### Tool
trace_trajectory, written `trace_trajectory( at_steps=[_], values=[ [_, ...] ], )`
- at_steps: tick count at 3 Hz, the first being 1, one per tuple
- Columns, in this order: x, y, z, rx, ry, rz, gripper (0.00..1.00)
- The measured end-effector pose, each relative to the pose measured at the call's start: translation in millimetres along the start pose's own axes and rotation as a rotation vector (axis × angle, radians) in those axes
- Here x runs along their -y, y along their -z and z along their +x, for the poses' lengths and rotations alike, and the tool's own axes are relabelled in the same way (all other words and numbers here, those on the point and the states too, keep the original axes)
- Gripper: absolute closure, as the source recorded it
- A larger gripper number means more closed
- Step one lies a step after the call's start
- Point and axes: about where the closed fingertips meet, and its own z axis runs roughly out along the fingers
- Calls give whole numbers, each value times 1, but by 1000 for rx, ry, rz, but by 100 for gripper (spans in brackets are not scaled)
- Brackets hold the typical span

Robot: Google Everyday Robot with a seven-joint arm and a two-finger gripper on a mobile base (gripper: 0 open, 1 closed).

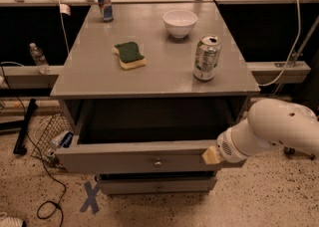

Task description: Close top drawer

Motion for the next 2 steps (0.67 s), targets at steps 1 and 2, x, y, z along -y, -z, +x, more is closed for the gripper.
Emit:
trace_trajectory(
  at_steps=[1,2],
  values=[
    [1,0,-4,16,0,5,100],
    [2,2,-1,18,-16,22,100]
  ],
)
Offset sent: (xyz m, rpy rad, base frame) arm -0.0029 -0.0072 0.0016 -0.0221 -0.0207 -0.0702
